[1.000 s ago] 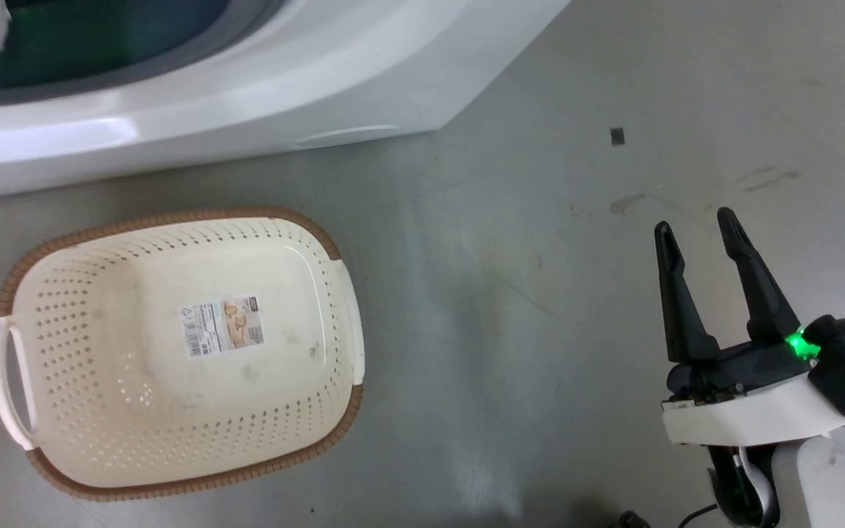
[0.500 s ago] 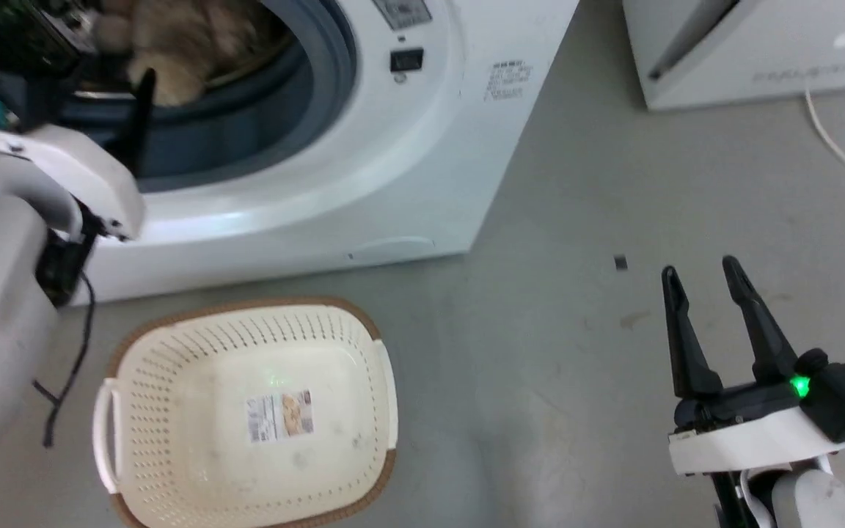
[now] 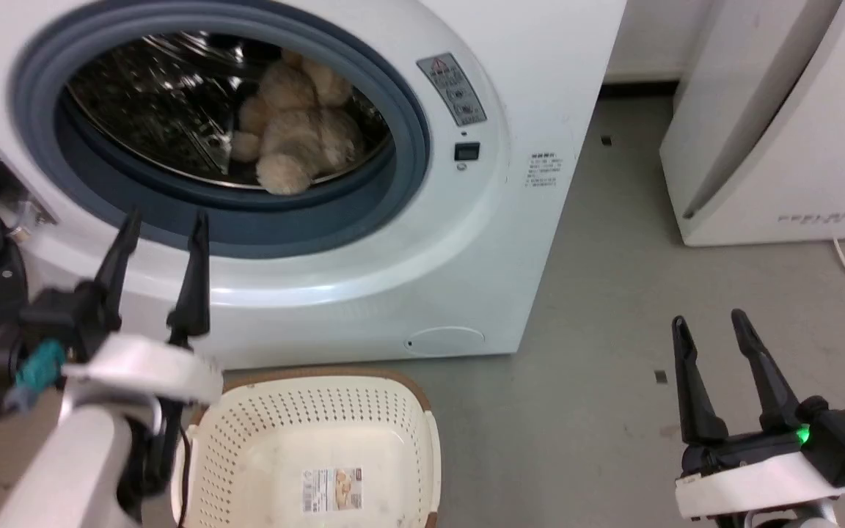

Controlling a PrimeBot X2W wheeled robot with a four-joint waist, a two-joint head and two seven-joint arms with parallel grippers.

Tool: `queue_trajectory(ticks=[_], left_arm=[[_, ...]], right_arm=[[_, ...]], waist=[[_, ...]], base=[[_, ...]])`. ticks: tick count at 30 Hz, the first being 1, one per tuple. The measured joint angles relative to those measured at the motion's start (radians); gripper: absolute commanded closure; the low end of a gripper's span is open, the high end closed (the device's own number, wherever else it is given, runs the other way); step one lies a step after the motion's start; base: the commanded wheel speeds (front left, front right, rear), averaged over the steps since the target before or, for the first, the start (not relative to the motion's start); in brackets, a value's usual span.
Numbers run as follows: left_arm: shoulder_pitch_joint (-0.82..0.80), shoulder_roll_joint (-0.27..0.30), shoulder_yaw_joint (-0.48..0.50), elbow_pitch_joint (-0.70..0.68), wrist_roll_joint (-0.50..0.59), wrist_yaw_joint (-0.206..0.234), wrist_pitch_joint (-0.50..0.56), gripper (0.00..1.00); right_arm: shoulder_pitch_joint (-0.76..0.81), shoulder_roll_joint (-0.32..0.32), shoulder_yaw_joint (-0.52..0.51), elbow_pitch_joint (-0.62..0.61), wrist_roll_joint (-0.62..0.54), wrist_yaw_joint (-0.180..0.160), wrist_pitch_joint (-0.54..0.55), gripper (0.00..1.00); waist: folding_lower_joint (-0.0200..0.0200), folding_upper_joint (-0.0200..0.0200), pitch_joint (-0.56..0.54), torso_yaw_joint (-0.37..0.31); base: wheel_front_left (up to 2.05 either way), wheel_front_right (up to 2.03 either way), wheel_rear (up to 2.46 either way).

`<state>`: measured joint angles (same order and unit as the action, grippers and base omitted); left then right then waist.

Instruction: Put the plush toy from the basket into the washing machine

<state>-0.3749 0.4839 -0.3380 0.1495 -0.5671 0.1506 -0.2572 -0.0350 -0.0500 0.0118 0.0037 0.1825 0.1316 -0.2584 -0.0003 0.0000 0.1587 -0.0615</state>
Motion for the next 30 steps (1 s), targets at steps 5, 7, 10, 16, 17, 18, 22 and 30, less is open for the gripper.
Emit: queue_trajectory(ticks=[5,7,10,16,17,18,22,30], left_arm=[[0.195,-0.07,0.102,-0.101,0.087,0.024,0.0,0.0],[0.261,-0.101,0.13,-0.13,0.113,0.024,0.0,0.0],[0.341,-0.14,0.146,-0.156,0.166,0.02,0.0,0.0],[0.446,-0.209,0.154,-0.143,0.237,0.001,0.0,0.0],[0.454,-0.217,0.155,-0.142,0.244,-0.006,0.0,0.0],[0.461,-0.224,0.155,-0.139,0.251,-0.013,0.0,0.0],[0.483,-0.241,0.158,-0.115,0.267,-0.032,0.0,0.0],[0.483,-0.252,0.162,-0.1,0.269,-0.049,0.002,1.0]], right_arm=[[0.018,0.0,0.019,0.001,-0.001,0.0,0.0,0.0],[0.028,0.0,0.026,0.0,-0.001,0.0,0.0,0.0],[0.048,0.0,0.026,0.001,-0.003,0.0,0.0,0.0],[0.08,0.0,0.034,0.004,-0.003,0.0,0.0,0.0],[0.085,0.0,0.034,0.004,-0.003,0.0,0.0,0.0],[0.091,0.0,0.035,0.005,-0.002,0.0,0.0,0.0],[0.1,0.0,0.041,0.009,-0.002,0.0,0.0,0.0],[0.099,0.0,0.044,0.01,-0.002,0.0,0.001,1.0]], waist=[[0.0,0.0,-0.056,0.014],[0.0,0.0,-0.075,0.017],[0.0,0.0001,-0.099,0.023],[0.0,0.0,-0.131,0.034],[0.0,0.0,-0.134,0.036],[0.0,0.0,-0.137,0.037],[0.0001,0.0,-0.144,0.037],[0.0002,0.0,-0.143,0.034]], base=[[0.0,0.0,0.0],[0.0,0.0,0.0],[0.0,0.0,0.0],[0.0,0.0,0.0],[0.0,0.0,0.0],[0.0,0.0,0.0],[0.0,0.0,0.0],[0.0,0.0,0.0]])
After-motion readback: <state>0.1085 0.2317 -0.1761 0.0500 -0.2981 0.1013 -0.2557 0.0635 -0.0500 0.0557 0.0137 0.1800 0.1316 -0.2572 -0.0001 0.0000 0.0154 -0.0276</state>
